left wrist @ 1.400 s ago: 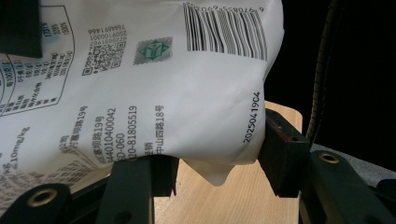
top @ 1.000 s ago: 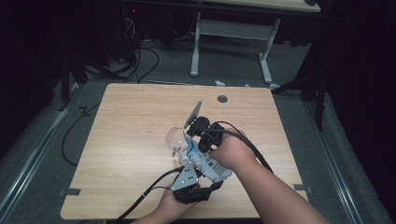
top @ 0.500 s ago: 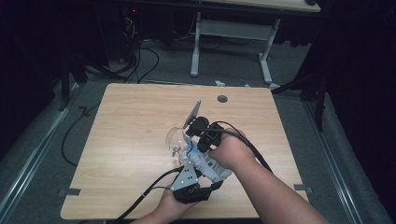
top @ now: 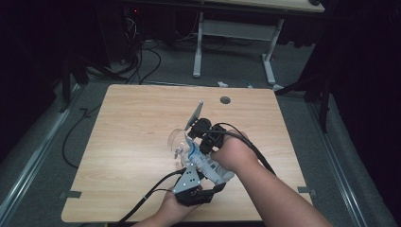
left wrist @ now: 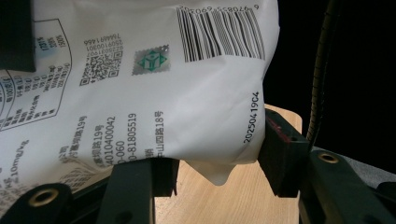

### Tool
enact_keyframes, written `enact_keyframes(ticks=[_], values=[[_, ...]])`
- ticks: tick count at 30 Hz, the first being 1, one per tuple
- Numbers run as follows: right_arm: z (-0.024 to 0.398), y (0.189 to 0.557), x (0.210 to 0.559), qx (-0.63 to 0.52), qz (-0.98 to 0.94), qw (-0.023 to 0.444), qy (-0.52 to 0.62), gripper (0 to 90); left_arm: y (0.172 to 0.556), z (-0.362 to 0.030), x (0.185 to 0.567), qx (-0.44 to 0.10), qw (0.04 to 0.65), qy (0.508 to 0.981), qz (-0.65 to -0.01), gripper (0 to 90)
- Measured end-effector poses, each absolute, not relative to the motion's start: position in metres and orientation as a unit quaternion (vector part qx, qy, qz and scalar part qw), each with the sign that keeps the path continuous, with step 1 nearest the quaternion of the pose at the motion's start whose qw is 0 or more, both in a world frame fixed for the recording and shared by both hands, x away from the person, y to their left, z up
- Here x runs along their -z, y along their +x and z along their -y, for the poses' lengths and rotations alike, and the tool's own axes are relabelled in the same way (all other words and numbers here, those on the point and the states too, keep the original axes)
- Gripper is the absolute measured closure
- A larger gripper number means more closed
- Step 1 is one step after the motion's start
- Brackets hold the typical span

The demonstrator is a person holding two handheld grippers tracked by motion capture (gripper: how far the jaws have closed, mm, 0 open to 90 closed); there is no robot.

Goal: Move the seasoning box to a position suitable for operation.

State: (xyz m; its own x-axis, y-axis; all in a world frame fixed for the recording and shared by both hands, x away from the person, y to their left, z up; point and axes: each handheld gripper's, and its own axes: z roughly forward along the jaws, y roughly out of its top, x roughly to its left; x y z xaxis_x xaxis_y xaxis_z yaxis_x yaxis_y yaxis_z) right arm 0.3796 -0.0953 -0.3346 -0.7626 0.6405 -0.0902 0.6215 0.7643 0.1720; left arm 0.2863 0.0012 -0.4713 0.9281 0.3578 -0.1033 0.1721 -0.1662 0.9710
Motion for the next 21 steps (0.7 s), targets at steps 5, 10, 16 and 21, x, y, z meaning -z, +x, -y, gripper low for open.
enact_keyframes(ticks=[5,10,16,21], values=[[0.0946,0.3798,0.3357,-0.068,-0.936,0.07,0.337,90.0,0.2861,-0.0011,0.4714,-0.076,0.622,0.76,-0.173,53.4],[0.0943,0.3796,0.3357,-0.068,-0.936,0.07,0.338,90.0,0.286,-0.0013,0.4713,-0.076,0.622,0.76,-0.173,53.5],[0.0947,0.3798,0.3348,-0.07,-0.936,0.071,0.337,90.0,0.2861,-0.0017,0.471,-0.078,0.622,0.76,-0.173,53.5],[0.0946,0.3803,0.3334,-0.071,-0.935,0.073,0.338,90.0,0.2867,-0.0023,0.4707,-0.079,0.622,0.759,-0.173,53.6]])
